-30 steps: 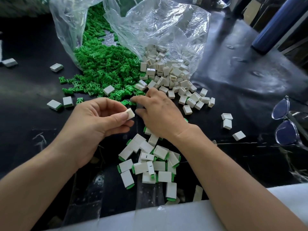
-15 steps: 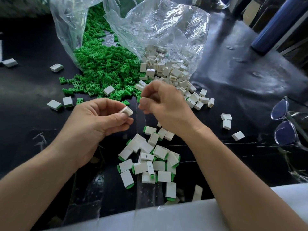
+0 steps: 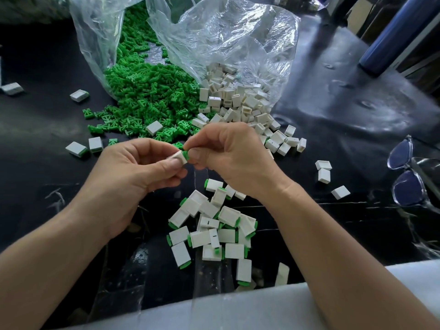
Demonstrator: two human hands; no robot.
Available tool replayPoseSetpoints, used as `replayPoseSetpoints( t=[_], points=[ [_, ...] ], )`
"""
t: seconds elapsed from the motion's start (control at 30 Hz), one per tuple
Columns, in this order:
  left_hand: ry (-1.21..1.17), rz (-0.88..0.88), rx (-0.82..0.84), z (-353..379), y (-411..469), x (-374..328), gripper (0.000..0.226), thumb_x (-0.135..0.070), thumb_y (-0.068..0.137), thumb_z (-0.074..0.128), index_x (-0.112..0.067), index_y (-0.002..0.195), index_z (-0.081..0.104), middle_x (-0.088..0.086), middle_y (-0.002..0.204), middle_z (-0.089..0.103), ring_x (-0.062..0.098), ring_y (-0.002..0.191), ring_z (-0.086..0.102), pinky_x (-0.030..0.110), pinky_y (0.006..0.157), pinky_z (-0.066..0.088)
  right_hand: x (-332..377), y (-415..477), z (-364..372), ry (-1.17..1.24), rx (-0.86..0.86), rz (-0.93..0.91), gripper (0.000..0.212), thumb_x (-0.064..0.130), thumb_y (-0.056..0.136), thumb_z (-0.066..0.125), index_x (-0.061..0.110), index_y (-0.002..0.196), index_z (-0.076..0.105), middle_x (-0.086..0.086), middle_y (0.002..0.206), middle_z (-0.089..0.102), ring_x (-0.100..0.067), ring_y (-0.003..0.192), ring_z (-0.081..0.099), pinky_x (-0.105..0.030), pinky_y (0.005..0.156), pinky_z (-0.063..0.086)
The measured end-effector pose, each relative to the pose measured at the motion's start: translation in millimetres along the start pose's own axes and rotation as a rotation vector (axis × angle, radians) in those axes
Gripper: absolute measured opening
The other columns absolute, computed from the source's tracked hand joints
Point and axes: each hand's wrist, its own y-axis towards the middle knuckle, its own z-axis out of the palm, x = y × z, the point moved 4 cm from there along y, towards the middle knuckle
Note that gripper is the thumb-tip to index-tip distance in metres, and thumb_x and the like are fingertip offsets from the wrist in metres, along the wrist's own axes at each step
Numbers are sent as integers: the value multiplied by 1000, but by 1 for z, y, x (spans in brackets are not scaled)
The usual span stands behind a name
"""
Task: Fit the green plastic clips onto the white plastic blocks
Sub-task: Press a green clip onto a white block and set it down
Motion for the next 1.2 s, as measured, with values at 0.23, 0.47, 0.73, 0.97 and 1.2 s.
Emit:
replayPoseSetpoints(
  t=[0.23,0.47,0.73,0.97,1.2],
  points=[
    [20,13,5,0,0,0,17,-13,58,67,-7,75,66,4,63,69,11,58,67,16,51,52,-1,-1,1,31,61,19,13,2,83,64,3,95,68,-8,74,67,-16,67,64,-24,68,54],
    [-4,18,17,0,-1,-1,21,-16,59,66,-7,77,63,8,66,70,14,59,68,18,51,52,2,-4,6,-121,108,80,21,17,90,56,22,70,56,3,65,61,-18,67,61,-36,70,53],
    [192,92,81,1,-4,-3,18,-17,61,66,-6,76,63,11,69,72,20,58,69,19,49,53,11,-7,10,-412,220,-37,20,17,92,51,18,73,45,9,62,42,-15,70,42,-35,67,36],
    [316,130,142,3,-8,-1,17,-15,64,67,-3,75,64,13,65,70,20,55,68,22,49,54,13,-9,13,-650,334,-151,19,18,94,47,20,76,40,4,72,45,-19,74,43,-41,70,40],
    [182,153,97,2,-4,-6,18,-16,63,67,-6,77,63,10,69,72,18,57,69,20,49,53,12,-8,3,-346,157,-84,17,19,90,57,7,79,62,-3,68,55,-22,66,50,-36,63,43]
  ],
)
